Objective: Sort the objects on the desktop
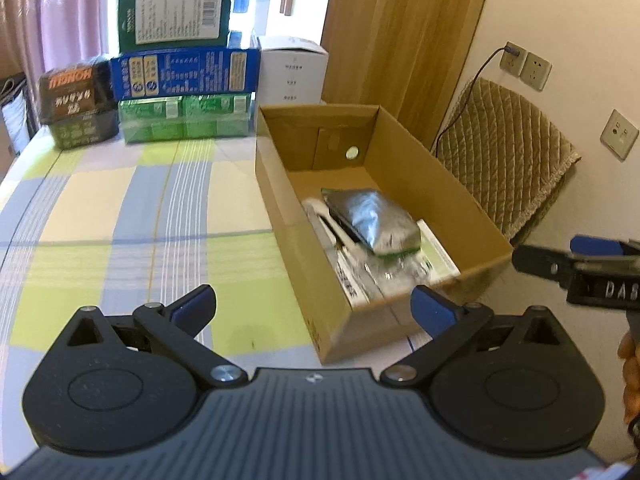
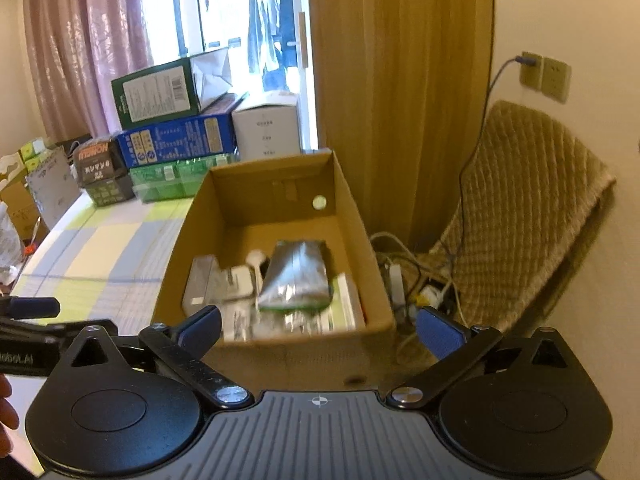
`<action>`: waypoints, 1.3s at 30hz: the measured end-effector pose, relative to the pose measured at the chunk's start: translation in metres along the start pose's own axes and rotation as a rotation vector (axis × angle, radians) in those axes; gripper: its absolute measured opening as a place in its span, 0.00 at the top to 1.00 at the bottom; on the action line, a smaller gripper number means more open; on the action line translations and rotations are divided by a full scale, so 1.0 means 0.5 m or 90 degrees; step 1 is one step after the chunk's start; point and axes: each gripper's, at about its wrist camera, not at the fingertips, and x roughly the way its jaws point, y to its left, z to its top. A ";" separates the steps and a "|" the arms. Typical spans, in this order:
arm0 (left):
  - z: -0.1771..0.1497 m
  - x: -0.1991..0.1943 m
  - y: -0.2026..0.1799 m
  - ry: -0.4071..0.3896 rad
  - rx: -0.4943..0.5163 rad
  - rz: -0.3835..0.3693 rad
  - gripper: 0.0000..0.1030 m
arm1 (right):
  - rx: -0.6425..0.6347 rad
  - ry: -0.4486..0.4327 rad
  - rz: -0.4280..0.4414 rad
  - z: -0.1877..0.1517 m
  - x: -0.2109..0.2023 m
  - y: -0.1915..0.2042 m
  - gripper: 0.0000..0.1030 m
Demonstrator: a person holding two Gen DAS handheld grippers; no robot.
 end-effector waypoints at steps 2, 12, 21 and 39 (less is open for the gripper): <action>-0.014 -0.015 0.001 0.004 -0.013 0.003 0.01 | -0.002 0.004 -0.005 -0.019 -0.018 0.008 0.02; -0.060 -0.086 -0.003 0.008 -0.019 0.044 0.01 | 0.007 0.002 -0.004 -0.068 -0.089 0.044 0.02; -0.065 -0.129 -0.005 -0.005 -0.027 0.045 0.01 | 0.007 -0.006 -0.003 -0.076 -0.129 0.059 0.02; -0.070 -0.127 -0.018 0.002 -0.007 0.036 0.01 | 0.007 -0.017 0.004 -0.084 -0.151 0.073 0.02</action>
